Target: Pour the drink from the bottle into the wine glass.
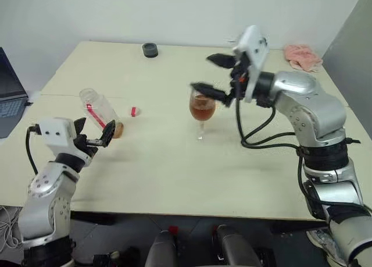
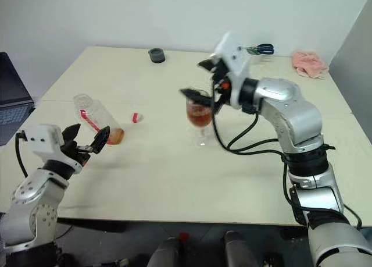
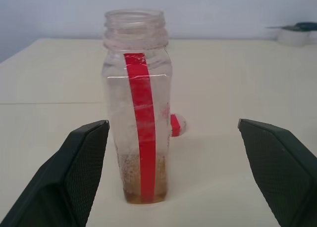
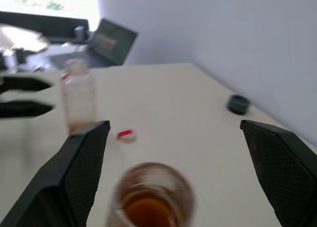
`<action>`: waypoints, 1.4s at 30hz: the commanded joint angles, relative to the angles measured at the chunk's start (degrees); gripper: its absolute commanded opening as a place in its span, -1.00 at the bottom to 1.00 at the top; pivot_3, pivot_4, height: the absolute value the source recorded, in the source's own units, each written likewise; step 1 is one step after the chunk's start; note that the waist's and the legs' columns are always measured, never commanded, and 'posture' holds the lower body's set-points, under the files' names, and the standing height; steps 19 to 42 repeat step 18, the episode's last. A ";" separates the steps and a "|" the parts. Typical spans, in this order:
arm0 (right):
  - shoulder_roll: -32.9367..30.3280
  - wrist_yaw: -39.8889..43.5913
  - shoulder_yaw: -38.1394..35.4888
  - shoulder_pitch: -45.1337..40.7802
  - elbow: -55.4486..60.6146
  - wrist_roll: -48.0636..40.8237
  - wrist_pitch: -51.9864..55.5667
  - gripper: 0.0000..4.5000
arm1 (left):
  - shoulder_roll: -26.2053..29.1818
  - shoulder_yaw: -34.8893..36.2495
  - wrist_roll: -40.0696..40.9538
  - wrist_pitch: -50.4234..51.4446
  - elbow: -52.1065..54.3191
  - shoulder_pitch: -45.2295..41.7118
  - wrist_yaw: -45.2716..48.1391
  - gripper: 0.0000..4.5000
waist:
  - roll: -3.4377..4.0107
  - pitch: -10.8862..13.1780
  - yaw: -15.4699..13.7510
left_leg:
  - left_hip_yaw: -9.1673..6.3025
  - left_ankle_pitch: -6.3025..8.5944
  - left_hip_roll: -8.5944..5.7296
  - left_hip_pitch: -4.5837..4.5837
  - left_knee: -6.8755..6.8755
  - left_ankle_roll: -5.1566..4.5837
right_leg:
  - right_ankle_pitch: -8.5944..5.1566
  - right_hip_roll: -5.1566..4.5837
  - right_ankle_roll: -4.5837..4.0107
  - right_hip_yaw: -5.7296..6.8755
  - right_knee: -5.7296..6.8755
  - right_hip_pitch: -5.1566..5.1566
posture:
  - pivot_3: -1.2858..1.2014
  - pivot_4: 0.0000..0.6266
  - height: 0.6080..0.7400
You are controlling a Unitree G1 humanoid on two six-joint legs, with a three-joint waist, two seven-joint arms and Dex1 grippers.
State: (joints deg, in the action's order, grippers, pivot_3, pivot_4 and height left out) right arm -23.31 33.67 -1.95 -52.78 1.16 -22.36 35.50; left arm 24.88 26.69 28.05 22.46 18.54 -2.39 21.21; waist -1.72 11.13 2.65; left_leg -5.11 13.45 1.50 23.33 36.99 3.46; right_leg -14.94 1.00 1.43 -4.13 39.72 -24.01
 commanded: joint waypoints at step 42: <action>11.31 -21.77 0.39 47.91 15.66 16.31 -20.67 1.00 | -15.86 -11.81 -10.15 -8.86 14.39 17.00 -11.39 0.99 | 0.06 -0.03 -0.18 | 0.67 0.03 0.12 -0.52 -0.18 0.02 | -0.17 0.38 0.37 -0.96 -0.40 0.33 | 0.03 -0.52 1.00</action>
